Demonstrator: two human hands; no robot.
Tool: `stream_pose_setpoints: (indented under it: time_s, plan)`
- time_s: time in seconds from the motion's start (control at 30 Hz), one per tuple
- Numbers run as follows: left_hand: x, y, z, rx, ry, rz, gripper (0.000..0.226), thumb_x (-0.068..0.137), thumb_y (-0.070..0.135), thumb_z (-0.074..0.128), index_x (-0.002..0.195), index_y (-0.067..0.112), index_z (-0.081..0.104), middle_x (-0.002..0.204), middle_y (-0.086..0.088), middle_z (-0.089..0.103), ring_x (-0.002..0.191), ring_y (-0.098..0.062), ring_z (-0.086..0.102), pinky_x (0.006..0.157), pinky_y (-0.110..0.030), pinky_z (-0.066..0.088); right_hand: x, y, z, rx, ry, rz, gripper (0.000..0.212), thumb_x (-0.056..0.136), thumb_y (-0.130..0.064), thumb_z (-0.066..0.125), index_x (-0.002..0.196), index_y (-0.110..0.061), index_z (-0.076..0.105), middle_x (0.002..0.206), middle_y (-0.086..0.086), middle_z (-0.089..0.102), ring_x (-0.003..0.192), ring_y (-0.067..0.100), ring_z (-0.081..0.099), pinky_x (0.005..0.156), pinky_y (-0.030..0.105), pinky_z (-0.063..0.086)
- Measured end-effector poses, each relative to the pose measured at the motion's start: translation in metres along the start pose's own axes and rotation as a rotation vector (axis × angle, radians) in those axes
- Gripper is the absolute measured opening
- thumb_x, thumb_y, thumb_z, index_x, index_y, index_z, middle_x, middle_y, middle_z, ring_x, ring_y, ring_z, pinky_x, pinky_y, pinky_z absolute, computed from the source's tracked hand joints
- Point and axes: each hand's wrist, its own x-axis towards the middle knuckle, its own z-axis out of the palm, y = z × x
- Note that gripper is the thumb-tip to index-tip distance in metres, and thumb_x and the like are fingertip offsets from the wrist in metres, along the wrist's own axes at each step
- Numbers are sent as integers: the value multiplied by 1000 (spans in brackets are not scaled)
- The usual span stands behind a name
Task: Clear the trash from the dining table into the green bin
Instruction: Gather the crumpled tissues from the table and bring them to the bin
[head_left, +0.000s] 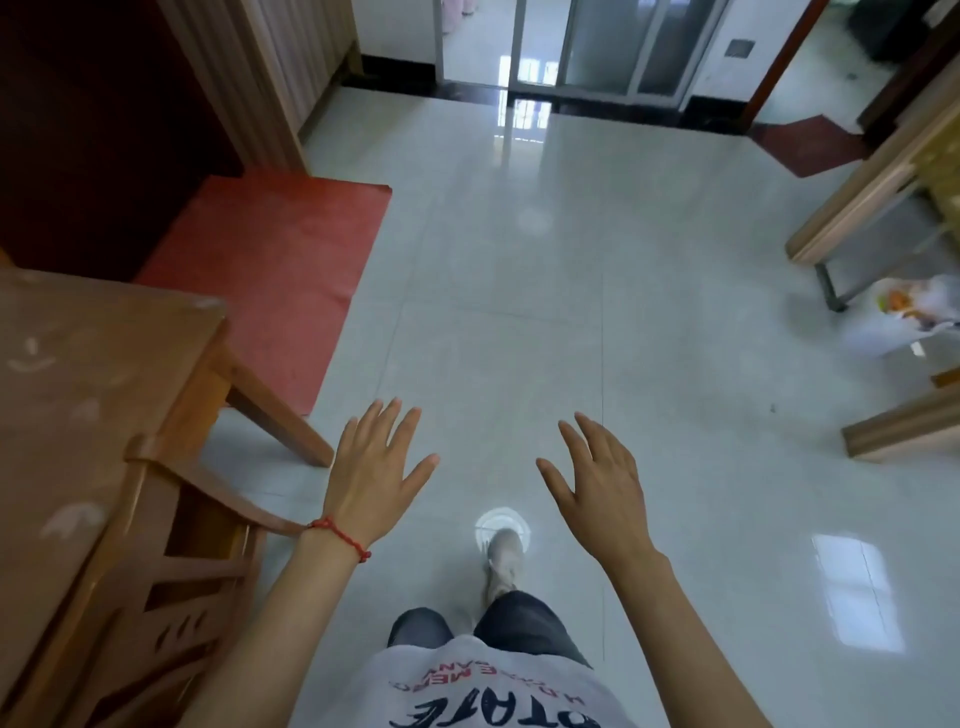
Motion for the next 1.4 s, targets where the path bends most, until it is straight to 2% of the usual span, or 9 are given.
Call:
stream_pose_setpoints:
  time_s: [0.1,0.43,0.57,0.63,0.77,1.17,1.27,1.4]
  plan:
    - [47,-4,-3,-5,11,-24,82,87,63,5,129,8,48,134,-19,50,126,-37,44,101,-54,36,54,5,1,2,-2,-29,70,93,-58,16,121,-9,57,129,15,57,116,33,56,96,44,44]
    - [207,-11,-35,-32,87,-123,84,87,65,3,130,7,47,136,-19,48,128,-37,40,104,-51,27,248,21,-8,1,-23,-147,70,92,-58,17,122,-8,56,129,16,56,117,34,55,96,45,42]
    - [251,-27,-46,-19,75,-167,82,88,63,6,128,6,49,132,-20,51,125,-39,44,101,-53,32,309,17,-5,9,-53,-181,65,91,-55,25,125,-8,54,133,16,54,120,35,52,99,47,40]
    - [273,-36,-50,-9,59,-193,81,89,62,5,127,6,50,130,-21,53,123,-39,47,99,-54,34,336,10,-2,4,-49,-198,67,92,-56,20,124,-8,55,131,16,55,119,34,53,98,47,41]
    - [322,-61,-55,-9,50,-223,81,89,62,5,127,7,50,132,-20,52,123,-38,47,99,-55,34,396,-8,8,-5,-94,-221,70,93,-57,15,120,-8,57,126,16,59,113,34,58,94,46,45]
    - [459,-173,-99,-59,68,-349,75,91,58,8,123,7,53,126,-19,57,116,-40,52,93,-59,39,592,-101,32,-4,-109,-363,70,92,-58,17,124,-8,55,131,17,55,119,35,53,98,46,41]
    - [475,-194,-106,-117,96,-426,78,90,60,8,127,6,50,131,-20,53,123,-40,46,99,-57,34,627,-123,40,-10,-129,-416,65,92,-55,24,124,-8,55,132,17,54,120,34,52,99,46,40]
    - [486,-215,-113,-142,153,-549,81,87,63,5,133,9,44,137,-18,46,129,-37,39,105,-52,25,671,-156,52,-25,-175,-546,67,93,-56,20,124,-8,55,132,16,54,119,35,53,99,46,40]
